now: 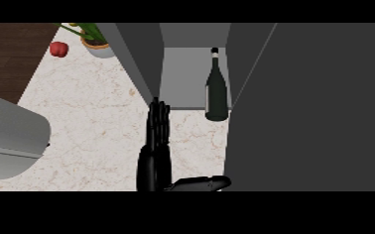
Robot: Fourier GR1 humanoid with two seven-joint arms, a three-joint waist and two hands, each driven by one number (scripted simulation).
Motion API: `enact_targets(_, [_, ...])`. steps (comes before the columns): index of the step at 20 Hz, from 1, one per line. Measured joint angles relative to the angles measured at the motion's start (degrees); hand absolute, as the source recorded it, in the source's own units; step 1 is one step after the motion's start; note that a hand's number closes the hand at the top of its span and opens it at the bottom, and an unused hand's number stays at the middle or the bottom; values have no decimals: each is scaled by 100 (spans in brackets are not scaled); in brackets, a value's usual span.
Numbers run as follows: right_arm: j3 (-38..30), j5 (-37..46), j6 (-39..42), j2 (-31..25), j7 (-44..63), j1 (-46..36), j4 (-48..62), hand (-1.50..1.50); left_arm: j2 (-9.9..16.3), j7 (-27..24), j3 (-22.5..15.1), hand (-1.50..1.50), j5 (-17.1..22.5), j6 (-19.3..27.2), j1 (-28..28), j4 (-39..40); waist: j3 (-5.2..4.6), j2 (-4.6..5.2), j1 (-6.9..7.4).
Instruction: Pick up the wine, place it into the cabinet and close the cabinet
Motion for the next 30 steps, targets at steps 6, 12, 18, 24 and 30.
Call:
enact_targets(6, [9, -94, 170, -48, 164, -112, 56, 150, 607, 140, -308, -150, -283, -1, 680, -1069, 0, 2, 7])
enact_targets(12, [137, -213, 509, -151, 336, 81, 31, 150, 1248, 120, -388, -150, -306, -380, 1213, -1756, 1, 0, -20])
enact_targets(18, [317, -275, 781, -178, 289, 116, 65, 150, 1944, -1, -277, -150, -274, -864, 1797, -2360, -1, 3, -3])
enact_targets(24, [868, -397, 761, 76, 616, 467, 88, 150, 2533, -84, 398, -150, 114, -1347, 2172, -2752, -5, 0, -5])
enact_targets(30, [1590, -466, 757, 273, 795, 811, 73, 150, 3022, -220, 1156, -150, 556, -1830, 2646, -3067, -4, -6, 4])
